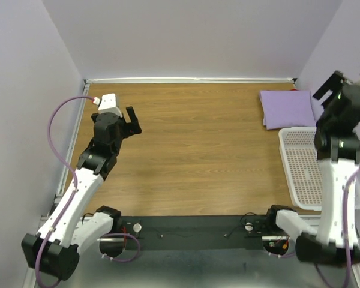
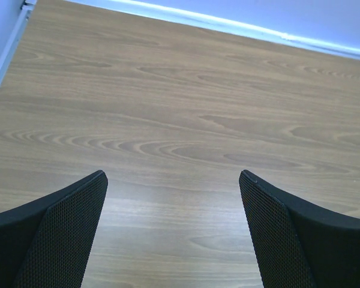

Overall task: Fold and stack the t-shirts
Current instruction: Reset both grippers

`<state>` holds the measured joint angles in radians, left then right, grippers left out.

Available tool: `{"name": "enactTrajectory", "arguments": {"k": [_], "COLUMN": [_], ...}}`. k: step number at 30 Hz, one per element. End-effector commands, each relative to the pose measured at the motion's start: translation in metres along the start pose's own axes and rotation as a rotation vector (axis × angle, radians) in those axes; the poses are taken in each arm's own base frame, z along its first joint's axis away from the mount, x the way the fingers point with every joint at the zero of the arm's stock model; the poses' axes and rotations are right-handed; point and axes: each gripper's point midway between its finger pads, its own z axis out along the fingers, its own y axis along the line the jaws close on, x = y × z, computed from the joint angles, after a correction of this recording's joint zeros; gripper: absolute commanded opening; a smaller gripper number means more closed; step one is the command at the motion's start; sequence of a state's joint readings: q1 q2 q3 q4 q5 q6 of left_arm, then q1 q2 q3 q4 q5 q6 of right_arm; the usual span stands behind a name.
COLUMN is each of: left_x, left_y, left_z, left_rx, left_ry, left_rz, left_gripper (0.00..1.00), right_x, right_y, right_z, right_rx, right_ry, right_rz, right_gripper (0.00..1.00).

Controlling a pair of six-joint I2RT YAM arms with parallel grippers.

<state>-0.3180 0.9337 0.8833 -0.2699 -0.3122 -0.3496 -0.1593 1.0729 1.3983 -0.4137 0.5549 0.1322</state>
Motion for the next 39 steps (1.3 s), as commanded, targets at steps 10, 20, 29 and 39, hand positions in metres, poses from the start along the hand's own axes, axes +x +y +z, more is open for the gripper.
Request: {"name": "enactTrajectory", "arguments": {"k": [10, 20, 29, 39], "left_x": [-0.051, -0.049, -0.040, -0.038], "left_y": [0.048, 0.089, 0.097, 0.099], "left_z": [-0.077, -0.136, -0.151, -0.148], "left_rx": [-0.135, -0.150, -0.125, -0.144], "left_ry": [-0.284, -0.587, -0.649, -0.644], "left_rz": [-0.200, -0.376, -0.360, -0.345], "left_gripper": [0.99, 0.99, 0.99, 0.99], "right_x": [0.027, 0.051, 0.071, 0.077], "right_y": [-0.061, -0.059, -0.041, -0.025], "right_z": [-0.162, -0.169, -0.172, -0.179], "right_rx": [-0.261, -0.312, -0.427, -0.525], "right_ry": [-0.180, -0.129, -0.097, -0.080], "right_rz": [0.133, 0.117, 0.082, 0.077], "right_gripper": [1.00, 1.00, 1.00, 1.00]}}
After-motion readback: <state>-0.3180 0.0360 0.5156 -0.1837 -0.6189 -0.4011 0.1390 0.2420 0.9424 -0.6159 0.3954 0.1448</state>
